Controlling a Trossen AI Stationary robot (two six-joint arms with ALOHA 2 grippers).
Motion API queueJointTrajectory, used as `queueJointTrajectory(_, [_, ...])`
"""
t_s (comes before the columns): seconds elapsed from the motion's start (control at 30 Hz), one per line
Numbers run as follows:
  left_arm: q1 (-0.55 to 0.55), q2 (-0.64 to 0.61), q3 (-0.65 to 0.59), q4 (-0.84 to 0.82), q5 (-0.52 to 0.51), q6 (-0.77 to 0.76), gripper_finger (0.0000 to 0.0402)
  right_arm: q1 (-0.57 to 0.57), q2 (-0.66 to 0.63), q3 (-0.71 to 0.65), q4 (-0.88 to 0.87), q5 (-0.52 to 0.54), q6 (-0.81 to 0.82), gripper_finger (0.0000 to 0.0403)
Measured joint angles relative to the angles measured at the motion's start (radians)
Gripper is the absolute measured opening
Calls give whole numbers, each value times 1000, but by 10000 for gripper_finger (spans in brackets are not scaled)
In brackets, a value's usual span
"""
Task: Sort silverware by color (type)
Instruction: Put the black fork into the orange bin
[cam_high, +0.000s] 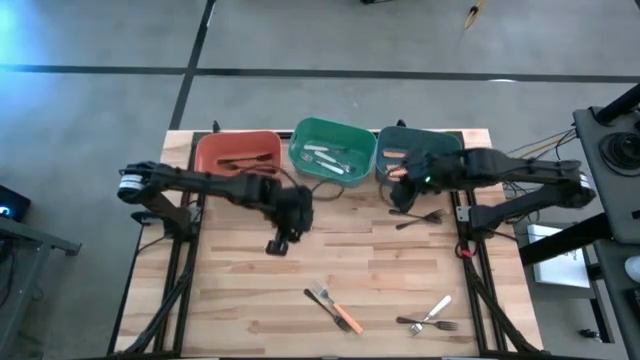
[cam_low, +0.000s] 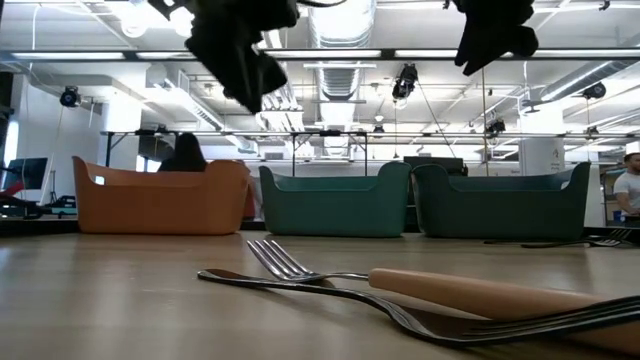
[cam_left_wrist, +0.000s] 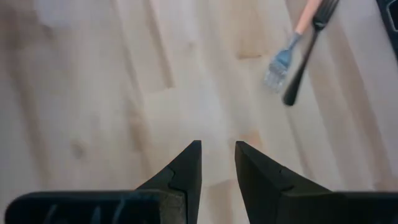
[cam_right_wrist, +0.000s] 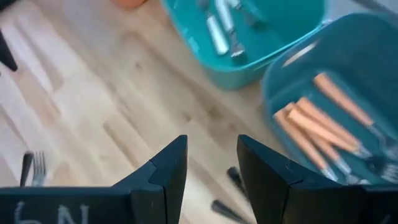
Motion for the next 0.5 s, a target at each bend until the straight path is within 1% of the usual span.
queueJointTrajectory(0.07, [-32, 0, -57, 72, 16, -58, 79, 42, 37, -1, 0, 0, 9, 132])
queueJointTrajectory(0.27, [-134, 0, -205, 299, 17, -271, 79, 158, 141, -1, 0, -1, 31, 132])
queueJointTrajectory(0.4, [-221, 7, -245, 421, 17, -409, 79, 227, 182, -1, 0, -20, 41, 132])
queueJointTrajectory(0.5, [-288, 31, -245, 516, 16, -457, 79, 281, 200, -1, -1, -34, 50, 132])
